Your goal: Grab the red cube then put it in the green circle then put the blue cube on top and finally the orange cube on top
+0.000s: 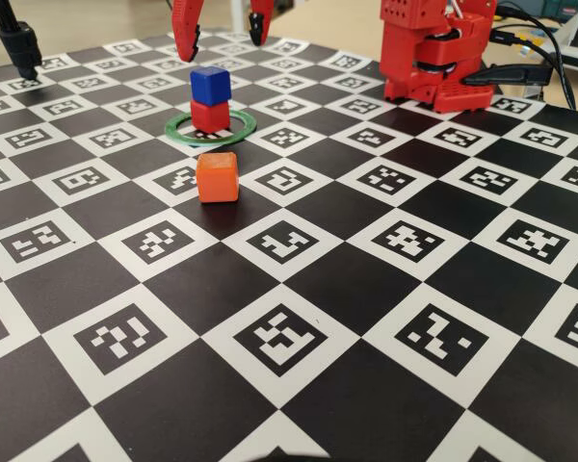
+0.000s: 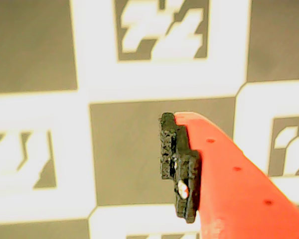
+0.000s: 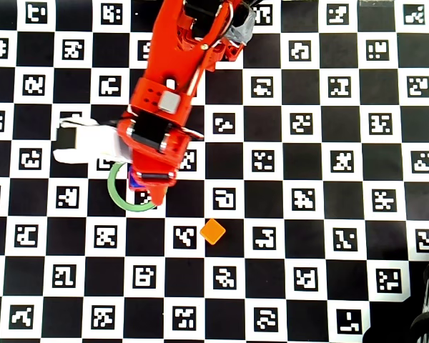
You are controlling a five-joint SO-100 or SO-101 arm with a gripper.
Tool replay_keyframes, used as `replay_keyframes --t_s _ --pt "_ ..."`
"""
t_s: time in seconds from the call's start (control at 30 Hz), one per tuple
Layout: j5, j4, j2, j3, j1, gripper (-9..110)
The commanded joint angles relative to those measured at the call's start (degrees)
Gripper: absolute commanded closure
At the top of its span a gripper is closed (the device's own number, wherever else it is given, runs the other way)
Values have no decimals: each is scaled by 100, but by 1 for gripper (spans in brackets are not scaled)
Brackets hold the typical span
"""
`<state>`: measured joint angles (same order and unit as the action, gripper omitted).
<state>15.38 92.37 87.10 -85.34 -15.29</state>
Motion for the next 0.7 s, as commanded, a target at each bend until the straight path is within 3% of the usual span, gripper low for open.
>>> replay_keyframes --t_s 0.0,0.67 --pt "-404 -44 413 545 492 57" --pt "-1230 97 -1784 2830 1204 56"
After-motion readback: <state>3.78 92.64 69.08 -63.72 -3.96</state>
